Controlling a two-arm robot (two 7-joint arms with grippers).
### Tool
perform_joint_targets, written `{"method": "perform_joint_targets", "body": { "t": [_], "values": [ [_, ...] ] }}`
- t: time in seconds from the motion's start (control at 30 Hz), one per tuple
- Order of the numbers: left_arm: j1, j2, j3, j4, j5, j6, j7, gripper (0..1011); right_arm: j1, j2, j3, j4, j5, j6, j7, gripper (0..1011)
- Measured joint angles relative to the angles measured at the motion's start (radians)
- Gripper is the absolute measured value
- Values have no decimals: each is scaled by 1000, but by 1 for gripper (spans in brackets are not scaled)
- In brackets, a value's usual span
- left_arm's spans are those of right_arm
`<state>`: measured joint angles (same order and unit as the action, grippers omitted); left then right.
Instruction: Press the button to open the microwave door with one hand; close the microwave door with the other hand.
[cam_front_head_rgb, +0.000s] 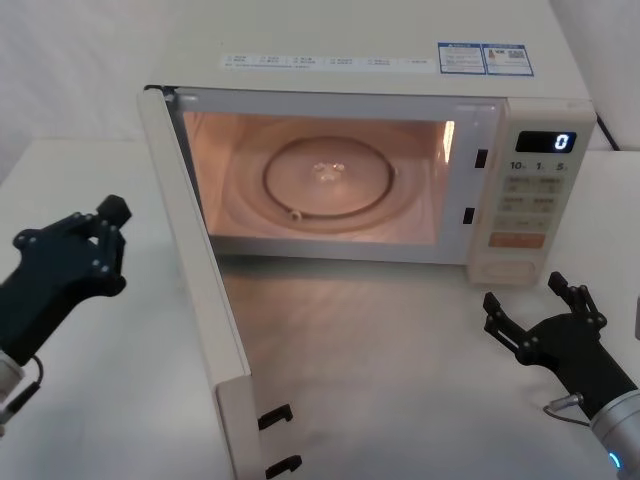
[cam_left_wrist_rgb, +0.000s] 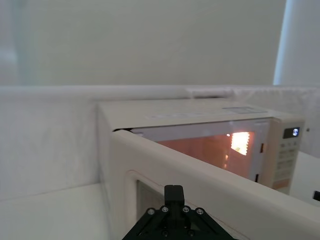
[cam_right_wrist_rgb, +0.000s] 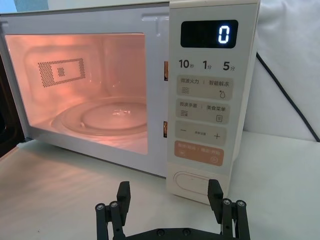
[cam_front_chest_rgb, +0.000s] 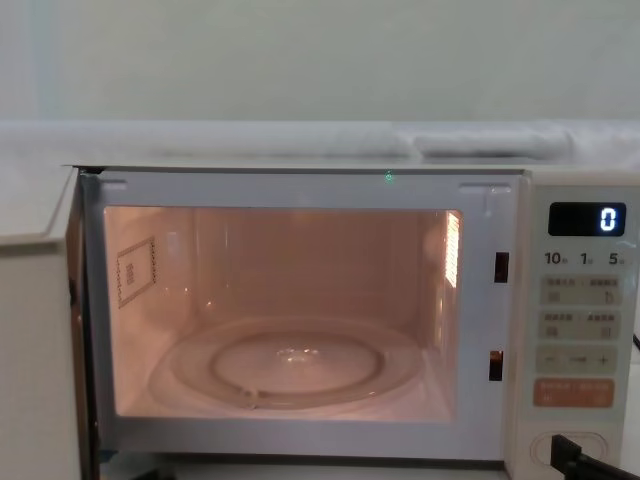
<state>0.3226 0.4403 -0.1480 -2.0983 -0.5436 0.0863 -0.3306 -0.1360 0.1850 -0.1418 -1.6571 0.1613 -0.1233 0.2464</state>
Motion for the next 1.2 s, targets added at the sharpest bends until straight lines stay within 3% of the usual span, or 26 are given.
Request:
{"method": "perform_joint_targets", "body": {
  "t": [0.57, 1.2],
  "values": [
    [-102, 52, 122, 50, -22, 11, -29, 0, 0, 0, 0, 0, 0, 0, 0, 1002],
    [-343, 45, 311, 152, -51, 26, -55, 0, 0, 0, 0, 0, 0, 0, 0, 1002]
  ]
}}
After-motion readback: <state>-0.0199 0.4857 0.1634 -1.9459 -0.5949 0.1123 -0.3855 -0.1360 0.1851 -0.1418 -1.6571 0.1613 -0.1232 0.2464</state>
